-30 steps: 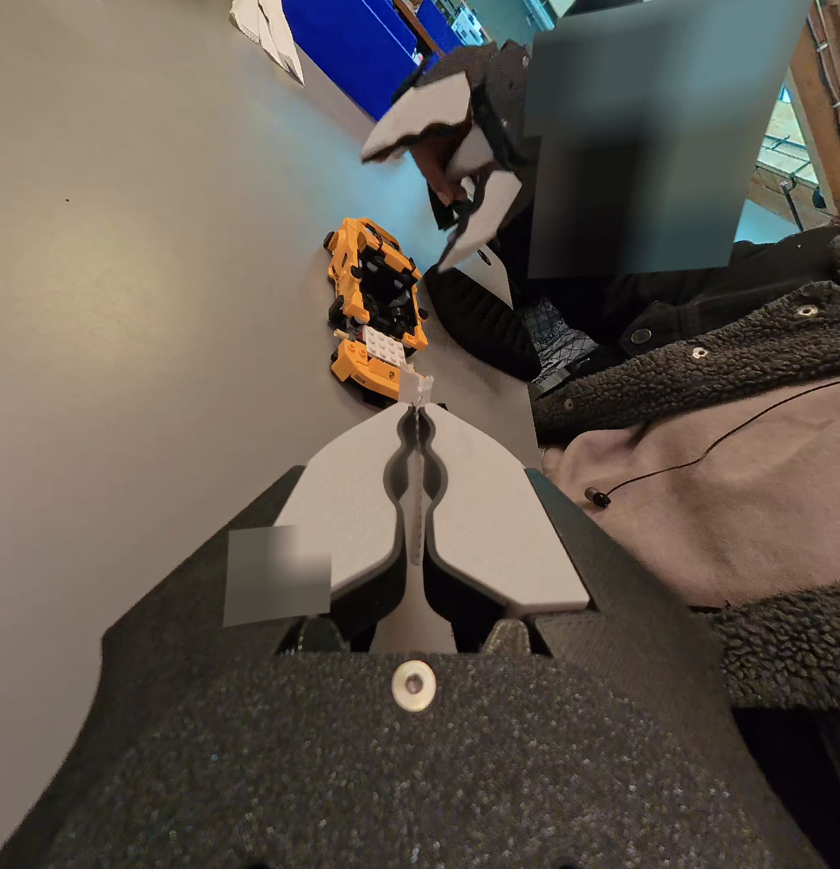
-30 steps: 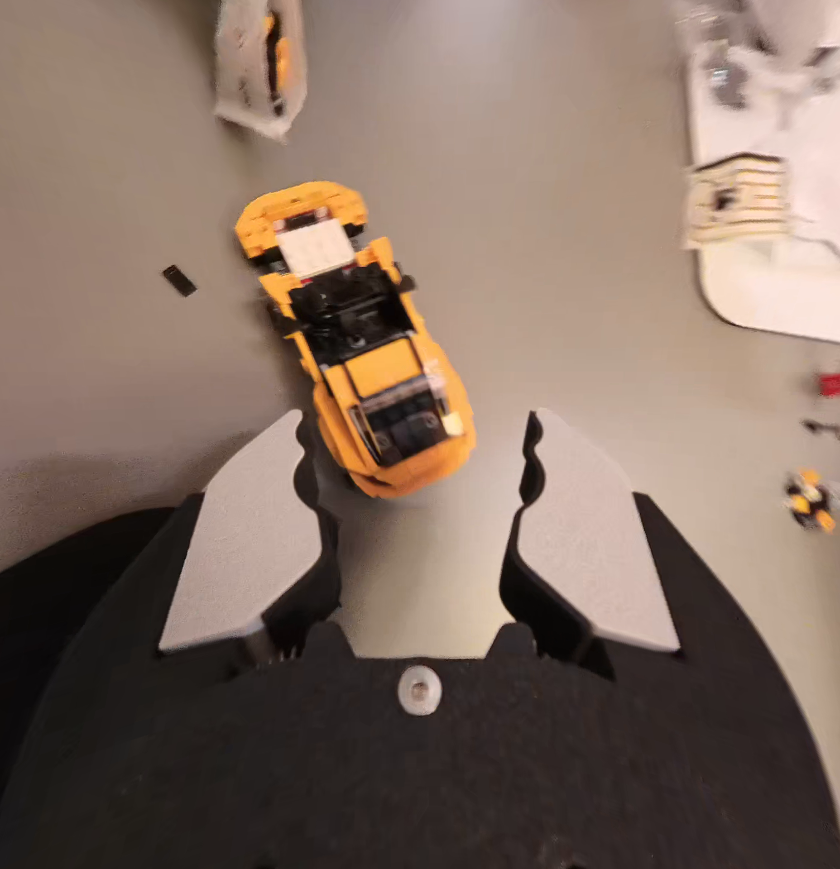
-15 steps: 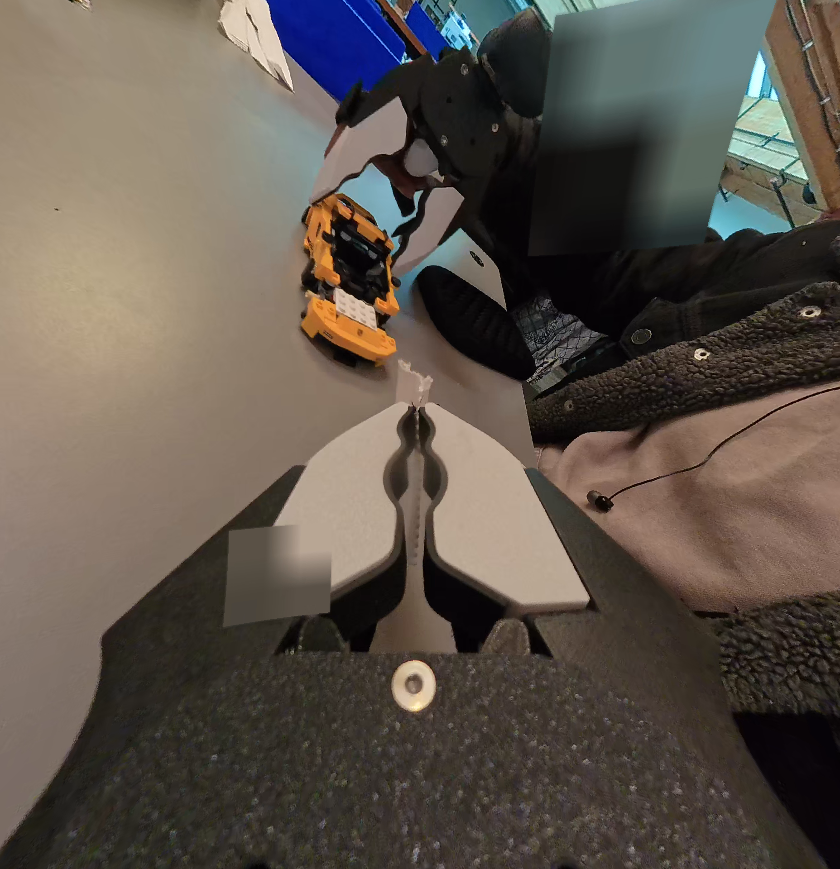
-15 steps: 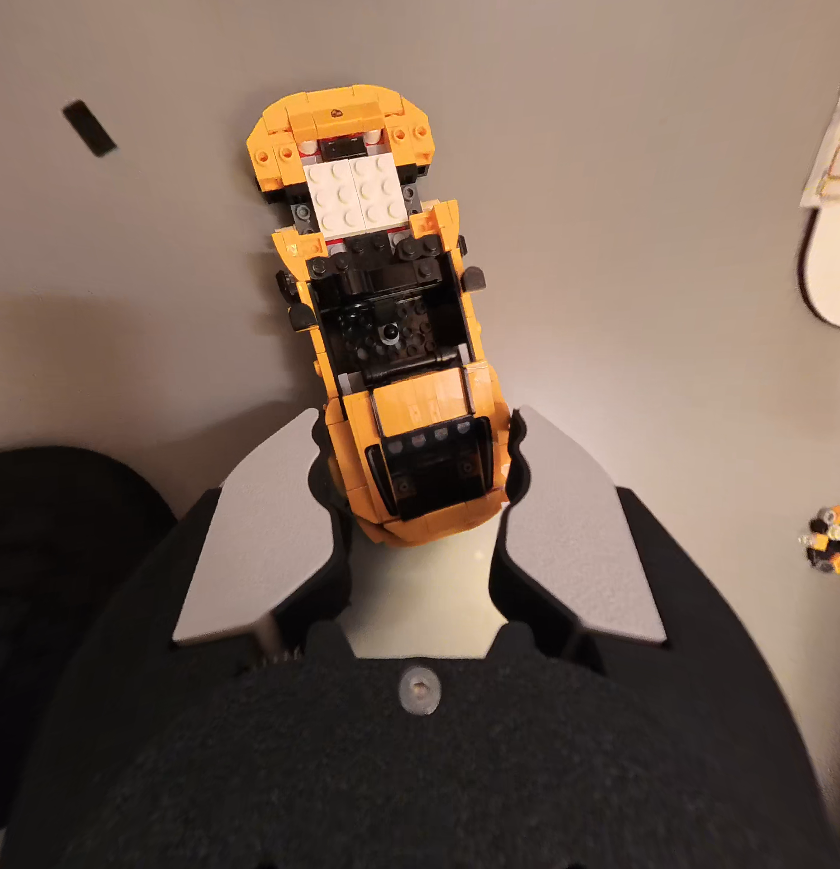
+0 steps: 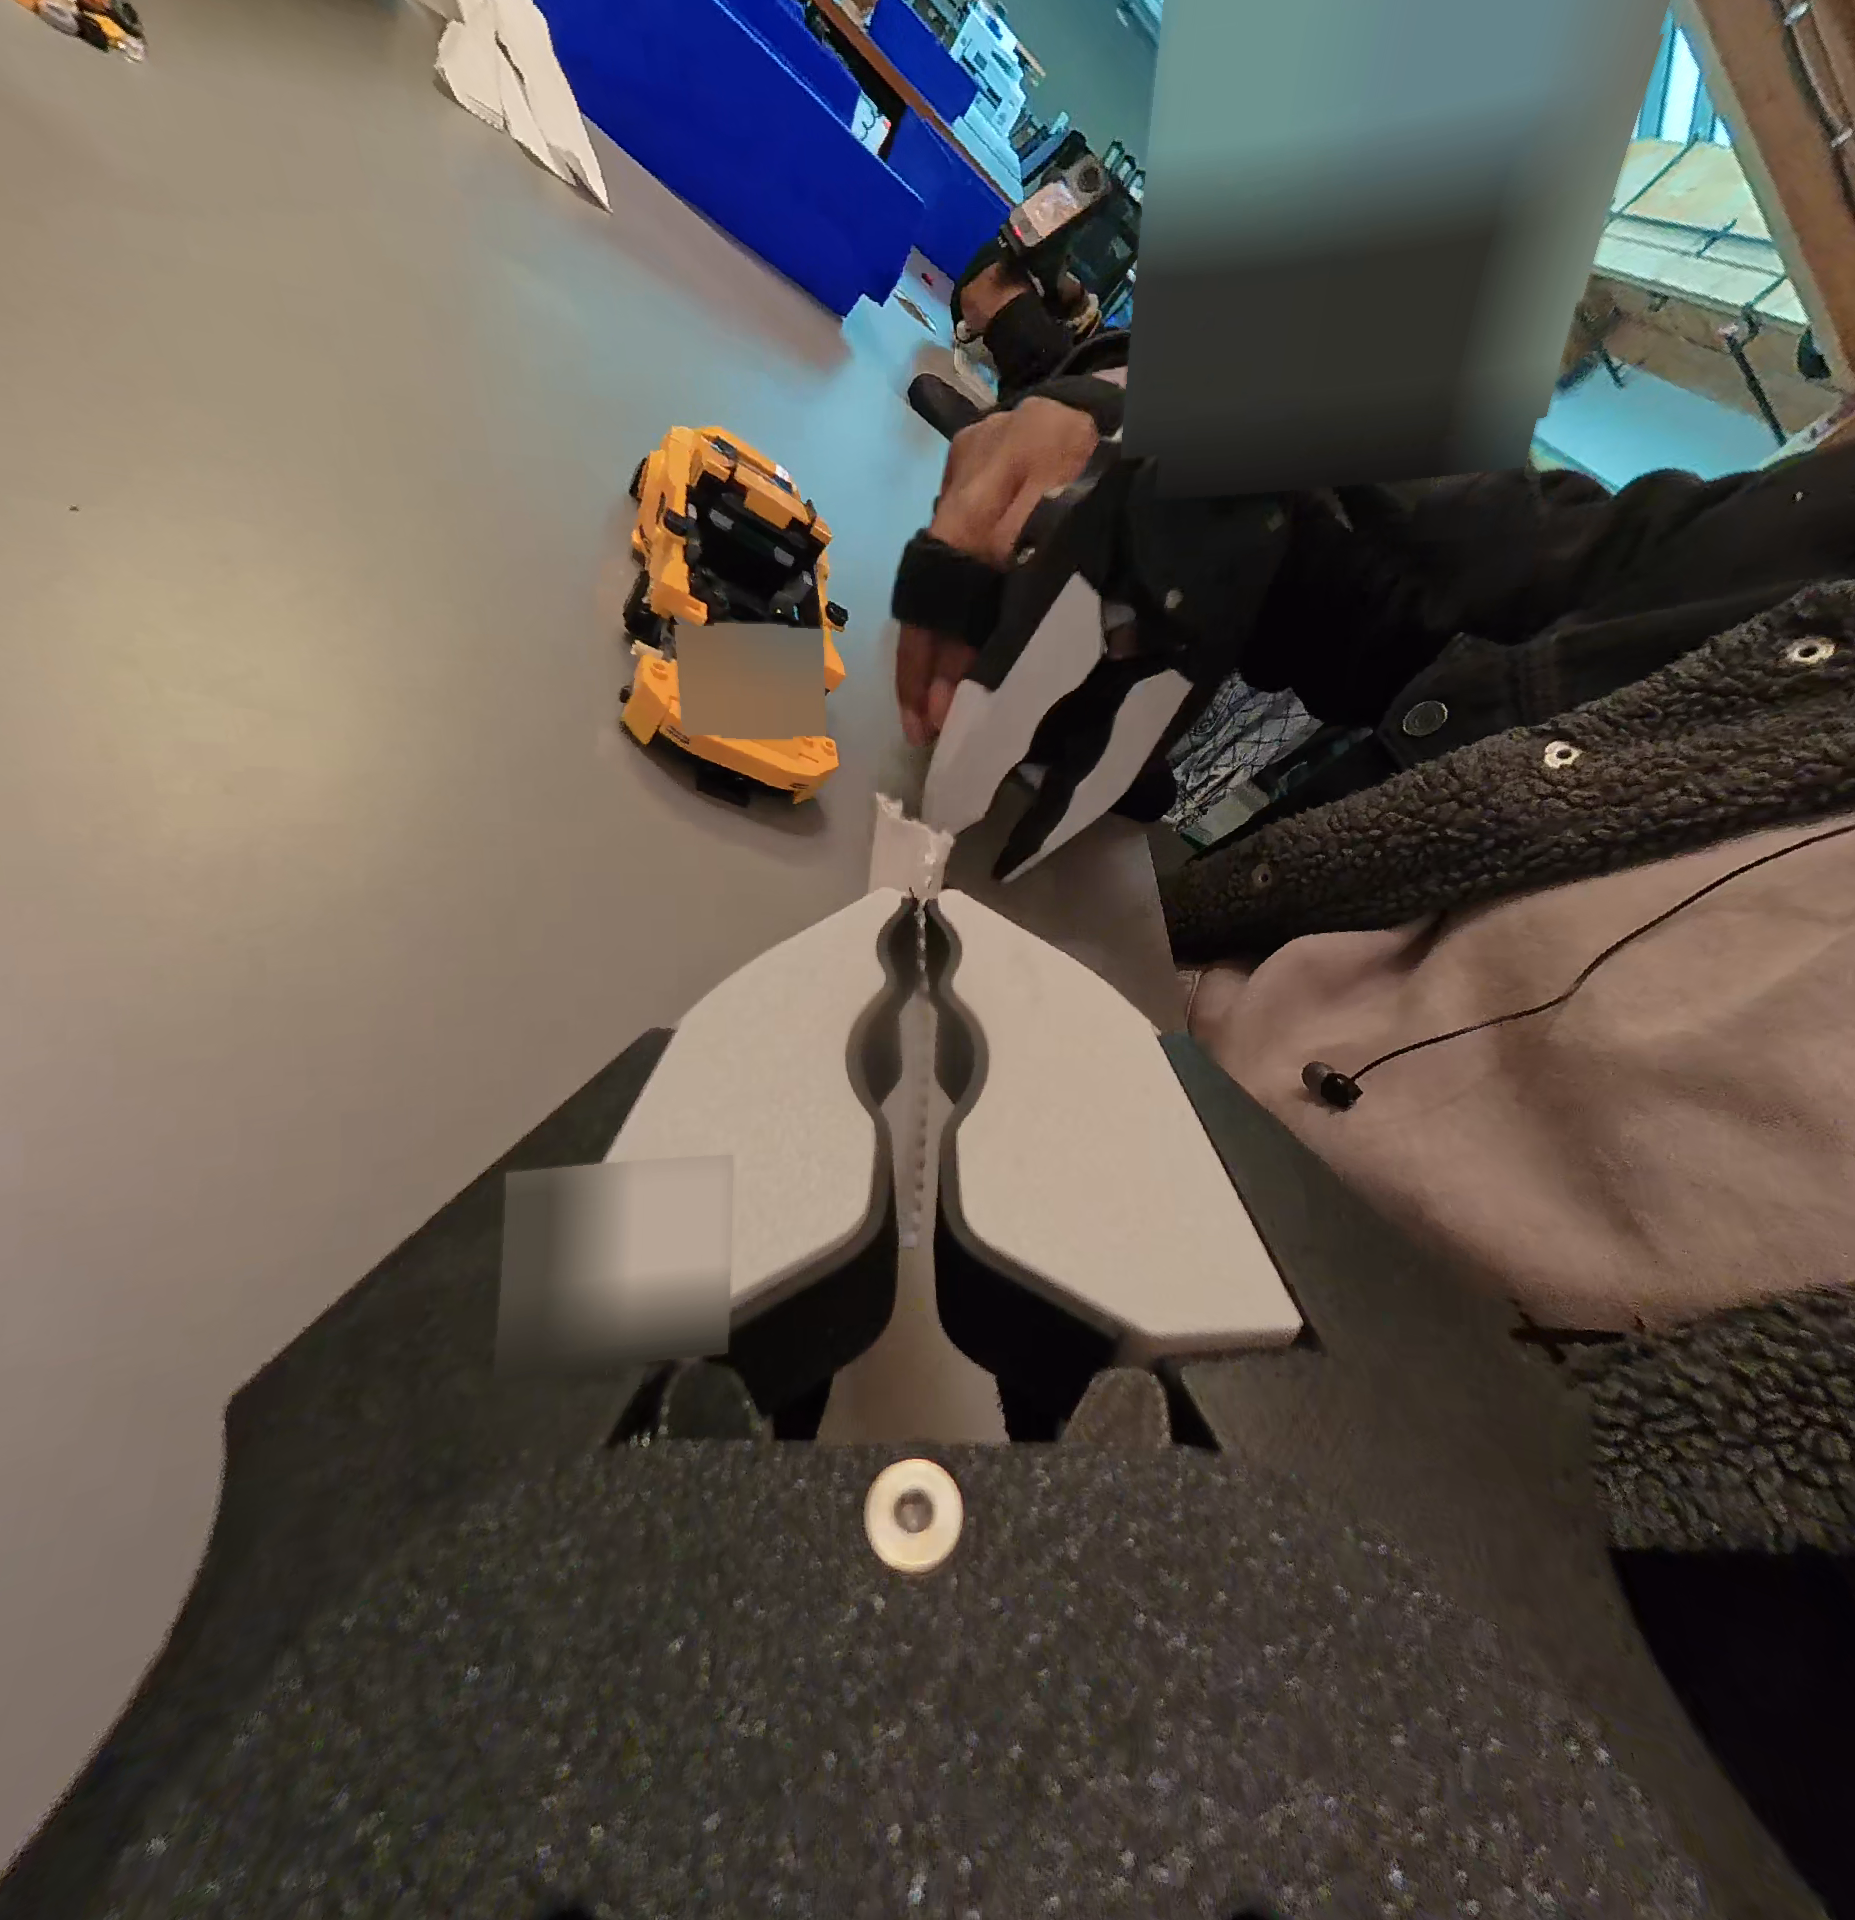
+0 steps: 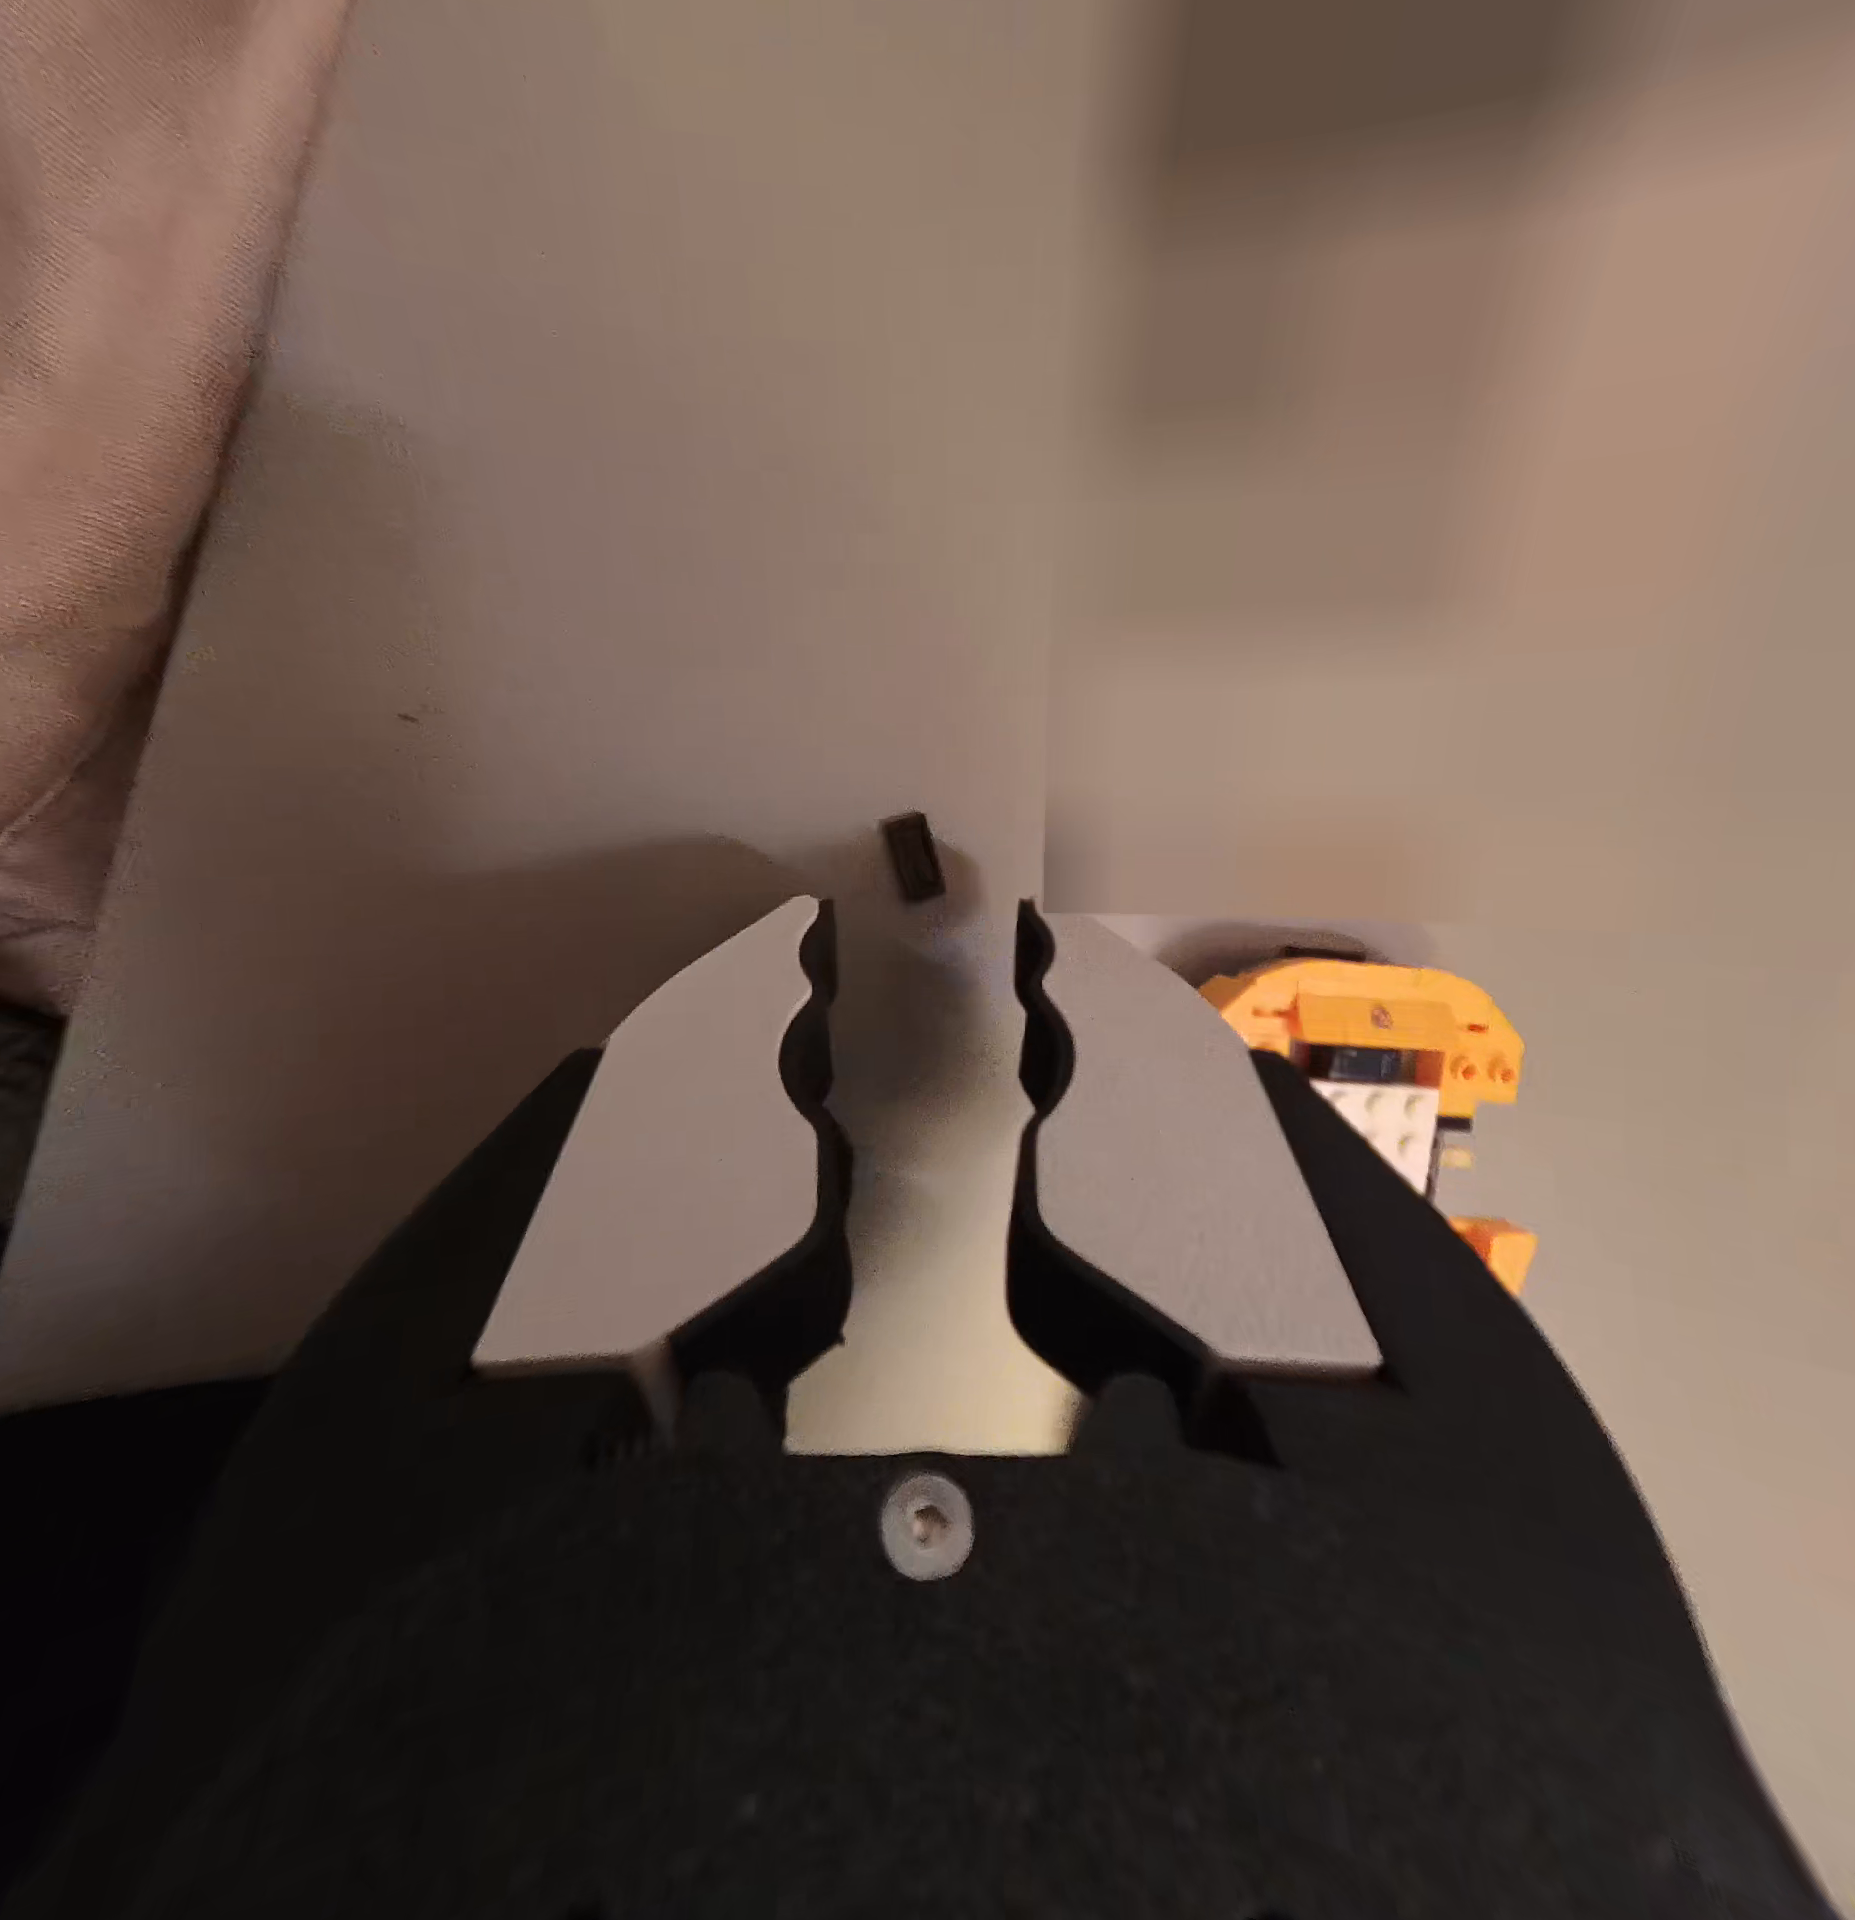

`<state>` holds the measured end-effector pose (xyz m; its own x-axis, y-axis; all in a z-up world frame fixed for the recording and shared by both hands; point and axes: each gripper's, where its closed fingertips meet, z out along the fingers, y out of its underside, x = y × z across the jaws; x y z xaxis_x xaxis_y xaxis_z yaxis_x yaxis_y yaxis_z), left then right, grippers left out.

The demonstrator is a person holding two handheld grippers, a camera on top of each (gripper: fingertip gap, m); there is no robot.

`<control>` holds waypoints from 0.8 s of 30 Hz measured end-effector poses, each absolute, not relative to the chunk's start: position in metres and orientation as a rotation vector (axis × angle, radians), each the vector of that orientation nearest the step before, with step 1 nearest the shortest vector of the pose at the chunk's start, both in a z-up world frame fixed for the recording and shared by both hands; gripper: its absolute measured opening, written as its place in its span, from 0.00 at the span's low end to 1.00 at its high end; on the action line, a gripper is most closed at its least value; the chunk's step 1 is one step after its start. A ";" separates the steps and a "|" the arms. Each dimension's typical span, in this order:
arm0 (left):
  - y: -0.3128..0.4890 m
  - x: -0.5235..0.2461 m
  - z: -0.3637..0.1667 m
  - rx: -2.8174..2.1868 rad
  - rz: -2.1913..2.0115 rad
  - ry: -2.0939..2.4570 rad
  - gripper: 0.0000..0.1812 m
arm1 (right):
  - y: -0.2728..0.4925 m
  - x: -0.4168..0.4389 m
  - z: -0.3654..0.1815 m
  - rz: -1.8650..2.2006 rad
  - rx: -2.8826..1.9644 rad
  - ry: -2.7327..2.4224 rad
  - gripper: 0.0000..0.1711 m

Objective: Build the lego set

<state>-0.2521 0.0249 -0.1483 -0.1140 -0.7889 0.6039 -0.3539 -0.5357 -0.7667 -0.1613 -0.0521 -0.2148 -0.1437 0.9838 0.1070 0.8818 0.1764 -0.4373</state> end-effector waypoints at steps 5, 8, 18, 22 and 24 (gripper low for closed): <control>0.018 -0.257 -0.144 -1.774 -1.676 1.268 0.00 | -0.051 -0.164 -0.228 0.360 -1.836 -2.216 0.14; 0.019 -0.259 -0.141 -1.758 -1.676 1.262 0.00 | -0.054 -0.168 -0.228 0.365 -1.848 -2.257 0.05; 0.020 -0.259 -0.146 -1.801 -1.612 1.269 0.00 | 0.063 -0.182 -0.182 0.162 -1.835 -1.909 0.04; 0.023 -0.259 -0.148 -1.819 -1.605 1.257 0.00 | 0.120 -0.189 -0.197 0.146 -1.905 -1.807 0.05; 0.024 -0.259 -0.149 -1.826 -1.606 1.251 0.00 | 0.131 -0.195 -0.211 0.181 -1.936 -1.807 0.08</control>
<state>-0.2593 0.0235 -0.1493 -0.0631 -0.8183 0.5713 -0.3531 -0.5171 -0.7797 -0.1949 0.1309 -0.2108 0.1183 0.9672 0.2249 0.9034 -0.0108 -0.4287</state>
